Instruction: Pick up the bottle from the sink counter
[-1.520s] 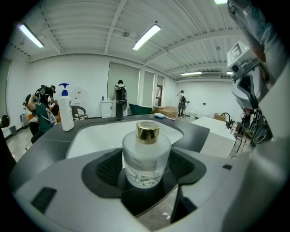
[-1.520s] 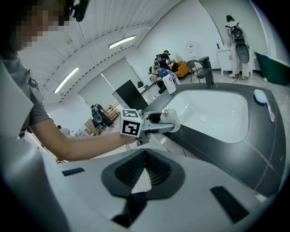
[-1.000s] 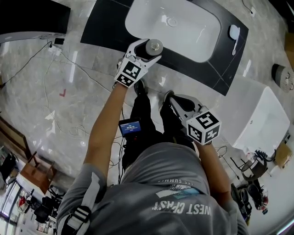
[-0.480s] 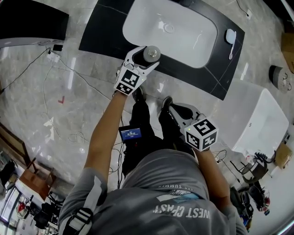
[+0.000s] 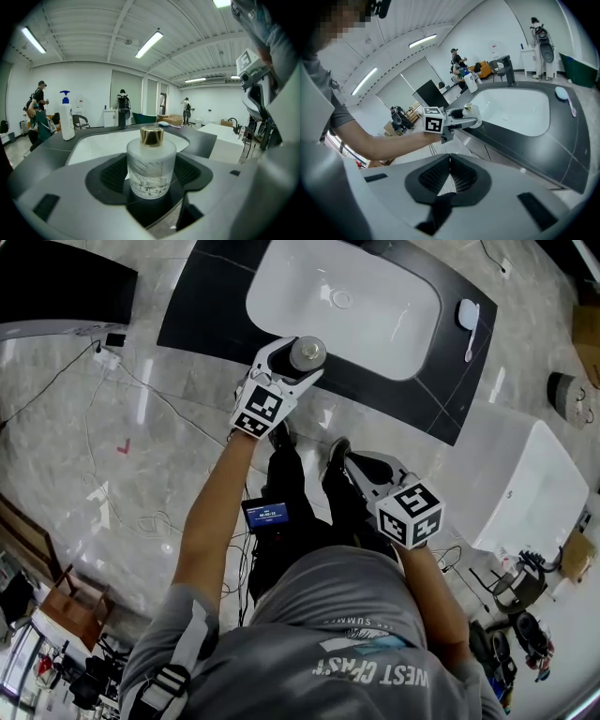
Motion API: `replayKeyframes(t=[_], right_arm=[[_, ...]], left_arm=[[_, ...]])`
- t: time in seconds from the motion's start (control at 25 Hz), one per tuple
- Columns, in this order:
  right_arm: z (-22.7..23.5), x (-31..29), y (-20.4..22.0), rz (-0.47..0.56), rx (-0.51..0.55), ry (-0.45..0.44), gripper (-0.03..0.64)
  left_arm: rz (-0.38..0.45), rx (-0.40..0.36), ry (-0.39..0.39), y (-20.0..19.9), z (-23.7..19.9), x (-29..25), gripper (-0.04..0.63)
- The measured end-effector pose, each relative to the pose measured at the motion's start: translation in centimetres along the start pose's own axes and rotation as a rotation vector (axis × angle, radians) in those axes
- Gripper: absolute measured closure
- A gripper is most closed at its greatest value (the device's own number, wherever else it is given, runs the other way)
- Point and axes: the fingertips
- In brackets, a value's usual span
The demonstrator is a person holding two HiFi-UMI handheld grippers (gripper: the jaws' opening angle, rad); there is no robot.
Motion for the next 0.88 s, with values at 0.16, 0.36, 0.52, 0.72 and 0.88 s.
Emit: replayKeyframes(t=[0.16,0.36,0.52,0.72,0.88], right_arm=[[0.31,0.09,0.0,0.002,-0.009,0.003,0.614],[0.35,0.02,0.13,-0.003,-0.02,-0.002,0.615],[0.73,0.2,0.05,0.003,-0.023,0.0,0.615],[1.0,0.54,-0.12,0.015,-0.026,0.0,0.615],[1.0,0.83,-0.13,0.02,-0.027,-0.002,0.614]], left_arm=[[-0.004,0.001,0.005,-0.03,-0.07,0.01,0.285],[-0.003,0.012,0.002,-0.27,-0.35,0.12,0.285],[-0.007,0.01,0.002,-0.4,-0.25,0.14,0.285],[-0.016,0.004,0.012,-0.53,0.24,0.27,0.285],[-0.019,0.005,0.014,-0.84,0.5,0.57,0.285]])
Point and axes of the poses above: the fingertips, and each gripper's own axes: x backward along the fingers, z to its right, y out of its underside, and after that the axes turned 11 degrees about -y, right-handed
